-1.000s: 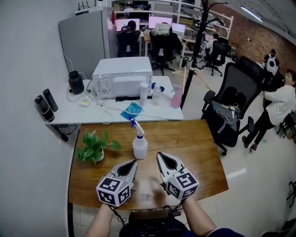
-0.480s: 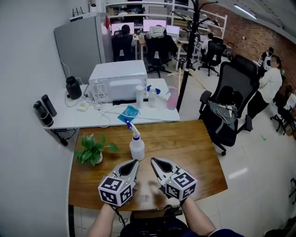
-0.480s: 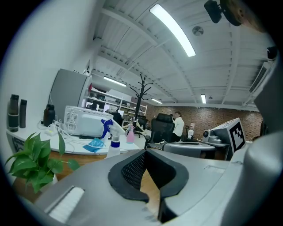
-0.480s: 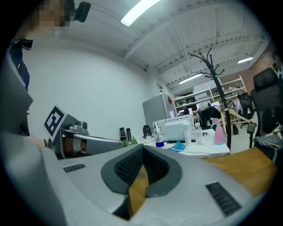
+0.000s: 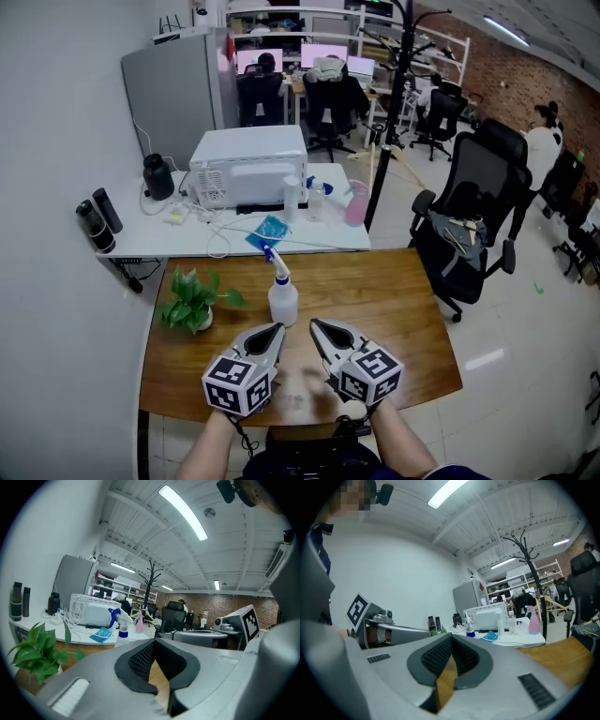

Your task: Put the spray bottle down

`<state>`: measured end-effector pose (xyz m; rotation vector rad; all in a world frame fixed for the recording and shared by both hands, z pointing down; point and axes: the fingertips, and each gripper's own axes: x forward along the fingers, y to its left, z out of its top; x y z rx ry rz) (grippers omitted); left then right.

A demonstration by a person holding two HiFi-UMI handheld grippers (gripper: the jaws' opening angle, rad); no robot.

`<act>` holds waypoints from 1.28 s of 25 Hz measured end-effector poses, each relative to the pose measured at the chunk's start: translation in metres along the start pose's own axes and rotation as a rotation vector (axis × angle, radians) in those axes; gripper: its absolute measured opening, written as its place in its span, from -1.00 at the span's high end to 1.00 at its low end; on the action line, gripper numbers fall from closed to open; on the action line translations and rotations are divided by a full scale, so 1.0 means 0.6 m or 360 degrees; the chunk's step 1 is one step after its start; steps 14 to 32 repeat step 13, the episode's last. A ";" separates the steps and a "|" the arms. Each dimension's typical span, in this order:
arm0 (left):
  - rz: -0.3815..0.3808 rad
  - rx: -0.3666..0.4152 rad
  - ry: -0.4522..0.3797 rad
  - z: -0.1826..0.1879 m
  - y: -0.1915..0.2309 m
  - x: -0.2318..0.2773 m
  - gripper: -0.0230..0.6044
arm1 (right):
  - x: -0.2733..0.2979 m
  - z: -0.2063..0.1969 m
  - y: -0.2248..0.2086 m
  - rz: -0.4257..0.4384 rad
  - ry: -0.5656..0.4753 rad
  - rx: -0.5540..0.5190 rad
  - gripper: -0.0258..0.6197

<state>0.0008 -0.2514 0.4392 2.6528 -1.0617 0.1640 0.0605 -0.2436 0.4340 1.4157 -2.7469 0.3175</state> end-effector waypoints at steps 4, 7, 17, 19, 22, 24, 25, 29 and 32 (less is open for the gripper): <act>0.0002 -0.0001 0.0000 0.001 0.000 -0.002 0.91 | -0.003 0.000 0.001 -0.0002 -0.0002 0.0008 0.91; 0.0001 0.0000 -0.0004 0.002 -0.002 -0.003 0.91 | -0.004 0.003 0.002 -0.0002 -0.0007 0.0007 0.91; 0.0002 -0.0004 -0.0006 0.002 -0.005 -0.005 0.91 | -0.007 0.009 0.002 -0.0004 -0.0015 -0.0005 0.91; 0.0002 -0.0004 -0.0006 0.002 -0.005 -0.005 0.91 | -0.007 0.009 0.002 -0.0004 -0.0015 -0.0005 0.91; 0.0002 -0.0004 -0.0006 0.002 -0.005 -0.005 0.91 | -0.007 0.009 0.002 -0.0004 -0.0015 -0.0005 0.91; 0.0002 -0.0004 -0.0006 0.002 -0.005 -0.005 0.91 | -0.007 0.009 0.002 -0.0004 -0.0015 -0.0005 0.91; 0.0002 -0.0004 -0.0006 0.002 -0.005 -0.005 0.91 | -0.007 0.009 0.002 -0.0004 -0.0015 -0.0005 0.91; 0.0002 -0.0004 -0.0006 0.002 -0.005 -0.005 0.91 | -0.007 0.009 0.002 -0.0004 -0.0015 -0.0005 0.91; 0.0002 -0.0004 -0.0006 0.002 -0.005 -0.005 0.91 | -0.007 0.009 0.002 -0.0004 -0.0015 -0.0005 0.91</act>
